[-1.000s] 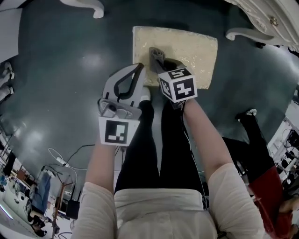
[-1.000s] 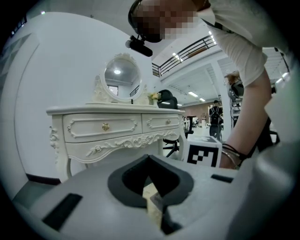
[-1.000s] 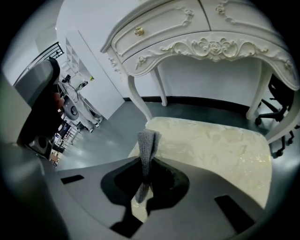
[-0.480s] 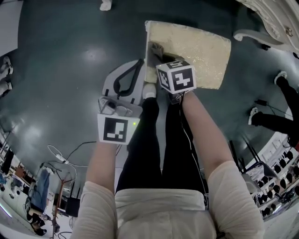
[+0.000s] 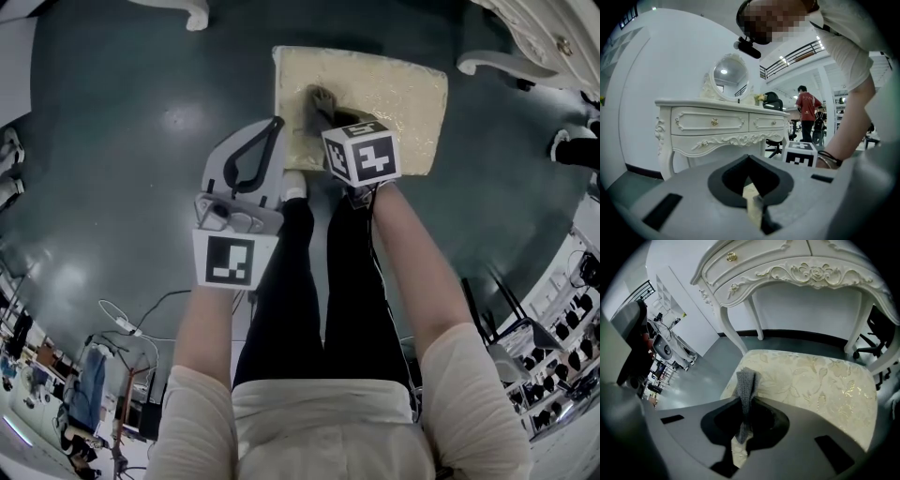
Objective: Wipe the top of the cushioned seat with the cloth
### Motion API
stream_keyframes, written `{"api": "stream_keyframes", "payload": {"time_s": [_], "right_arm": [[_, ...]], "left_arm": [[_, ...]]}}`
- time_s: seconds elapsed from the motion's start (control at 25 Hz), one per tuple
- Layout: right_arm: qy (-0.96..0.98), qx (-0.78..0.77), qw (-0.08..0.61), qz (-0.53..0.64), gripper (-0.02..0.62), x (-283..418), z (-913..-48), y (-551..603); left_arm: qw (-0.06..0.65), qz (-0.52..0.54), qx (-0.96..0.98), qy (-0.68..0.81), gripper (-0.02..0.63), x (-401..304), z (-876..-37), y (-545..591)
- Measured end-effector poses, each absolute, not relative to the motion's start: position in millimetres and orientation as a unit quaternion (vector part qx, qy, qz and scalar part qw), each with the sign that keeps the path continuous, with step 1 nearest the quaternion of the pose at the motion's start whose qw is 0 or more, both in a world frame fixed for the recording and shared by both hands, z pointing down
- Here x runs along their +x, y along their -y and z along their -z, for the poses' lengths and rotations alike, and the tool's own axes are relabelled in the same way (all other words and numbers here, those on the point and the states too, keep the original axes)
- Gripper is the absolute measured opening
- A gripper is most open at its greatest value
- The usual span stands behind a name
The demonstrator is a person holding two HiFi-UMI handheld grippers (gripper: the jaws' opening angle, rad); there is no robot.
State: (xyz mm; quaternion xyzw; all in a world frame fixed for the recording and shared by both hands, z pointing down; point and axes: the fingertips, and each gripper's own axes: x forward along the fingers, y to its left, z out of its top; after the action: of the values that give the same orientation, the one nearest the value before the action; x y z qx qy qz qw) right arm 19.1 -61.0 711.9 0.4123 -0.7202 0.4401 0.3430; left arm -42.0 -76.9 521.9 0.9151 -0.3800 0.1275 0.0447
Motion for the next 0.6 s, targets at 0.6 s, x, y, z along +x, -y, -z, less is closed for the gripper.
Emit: {"api": "stream_keyframes", "payload": {"time_s": [0.6], "right_arm": [[0.707, 0.438, 0.357, -0.425, 0.031, 113, -713, 50]], "left_arm": [[0.04, -0.14, 0.919, 0.366, 0.002, 32, -524, 63]]}}
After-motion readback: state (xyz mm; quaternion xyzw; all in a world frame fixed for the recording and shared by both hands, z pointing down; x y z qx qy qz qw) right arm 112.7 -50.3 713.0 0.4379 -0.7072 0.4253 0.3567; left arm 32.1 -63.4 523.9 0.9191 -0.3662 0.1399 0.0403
